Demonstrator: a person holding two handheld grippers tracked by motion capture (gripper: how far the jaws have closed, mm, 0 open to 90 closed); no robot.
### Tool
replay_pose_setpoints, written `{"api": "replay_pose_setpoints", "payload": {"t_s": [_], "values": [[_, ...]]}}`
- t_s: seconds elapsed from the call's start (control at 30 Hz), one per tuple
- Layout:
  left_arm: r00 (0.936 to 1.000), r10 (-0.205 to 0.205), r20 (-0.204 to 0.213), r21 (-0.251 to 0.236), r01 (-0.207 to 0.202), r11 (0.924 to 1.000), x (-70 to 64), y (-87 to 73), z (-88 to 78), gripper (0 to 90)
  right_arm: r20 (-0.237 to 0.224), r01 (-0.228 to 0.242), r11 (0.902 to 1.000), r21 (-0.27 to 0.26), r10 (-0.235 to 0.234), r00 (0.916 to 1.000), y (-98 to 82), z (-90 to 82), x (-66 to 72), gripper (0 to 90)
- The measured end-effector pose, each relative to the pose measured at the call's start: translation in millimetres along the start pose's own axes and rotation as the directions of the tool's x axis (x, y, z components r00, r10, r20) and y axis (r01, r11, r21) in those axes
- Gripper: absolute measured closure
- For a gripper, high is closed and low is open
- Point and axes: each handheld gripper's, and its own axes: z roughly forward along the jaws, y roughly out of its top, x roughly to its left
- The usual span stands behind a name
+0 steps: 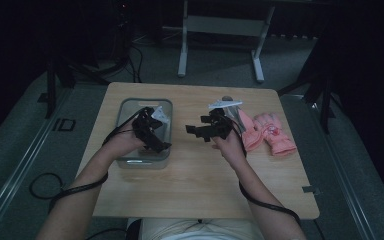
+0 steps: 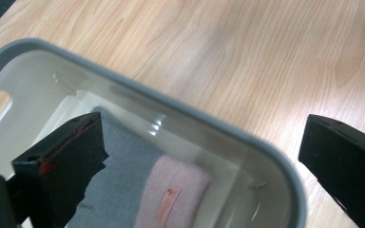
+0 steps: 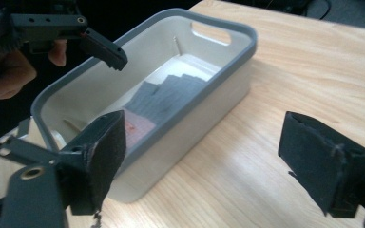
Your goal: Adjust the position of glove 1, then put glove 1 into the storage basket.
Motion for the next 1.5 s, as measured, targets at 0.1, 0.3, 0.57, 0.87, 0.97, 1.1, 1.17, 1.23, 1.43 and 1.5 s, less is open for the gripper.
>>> {"api": "replay_pose_setpoints", "payload": {"t_s": [0.1, 0.3, 0.57, 0.87, 0.97, 1.1, 1.17, 1.23, 1.43, 1.5], "values": [[1.0, -0.002, 0.001, -0.01, 0.002, 1.0, -11.0, 9.1, 3.3, 0.9, 0.007, -0.004, 1.0, -0.003, 0.004, 1.0, -2.5, -8.9, -3.5, 15.7], [0.9999, 0.014, -0.004, -0.023, -0.014, 0.9996, -33.0, 23.4, 11.7, 1.0, -0.004, -0.049, 0.9986, -0.017, 0.049, 0.9988, -8.4, -23.1, -11.8, 13.7], [0.9998, 0.005, 0.02, -0.056, -0.004, 0.9984, -65.9, 36.3, 30.3, 1.9, 0.051, -0.058, 0.9975, -0.041, 0.06, 0.9969, -19.9, -42.3, -25.8, 13.1], [0.9999, -0.012, 0.002, -0.137, 0.012, 0.9905, -81.4, 33.2, 41.9, 2.0, 0.099, -0.022, 0.9979, -0.061, 0.028, 0.9947, -32.6, -61.2, -40.7, 34.6], [0.9998, -0.012, 0.015, -0.148, 0.015, 0.9889, -87.7, 33.3, 45.8, 1.9, 0.123, -0.013, 0.9984, -0.056, 0.019, 0.9922, -36.5, -66.6, -47.4, 43.6], [0.9994, -0.013, 0.031, -0.157, 0.018, 0.9874, -95.9, 29.8, 53.4, 1.9, 0.176, -0.004, 0.9991, -0.042, 0.011, 0.9844, -41.2, -73.8, -60.0, 51.1], [0.999, -0.018, 0.04, -0.158, 0.025, 0.9871, -100.3, 25.9, 58.1, 2.0, 0.203, 0.009, 0.9994, -0.034, -0.002, 0.9793, -43.9, -77.5, -68.5, 53.2], [0.9985, -0.027, 0.048, -0.162, 0.035, 0.9863, -104.9, 20.4, 62.1, 1.9, 0.224, 0.008, 0.9996, -0.026, -0.002, 0.9746, -46.2, -81.2, -77.2, 57.2], [0.9949, -0.072, 0.07, -0.193, 0.084, 0.9776, -114.2, 4.5, 69.4, 2.0, 0.307, -0.038, 0.9991, 0.017, 0.031, 0.9512, -47.4, -92.1, -110.3, 68.2], [0.9936, -0.085, 0.075, -0.207, 0.098, 0.9734, -118.1, -1.4, 70.1, 2.0, 0.314, -0.044, 0.9988, 0.022, 0.035, 0.9489, -47.3, -92.5, -114.7, 69.7]]}}
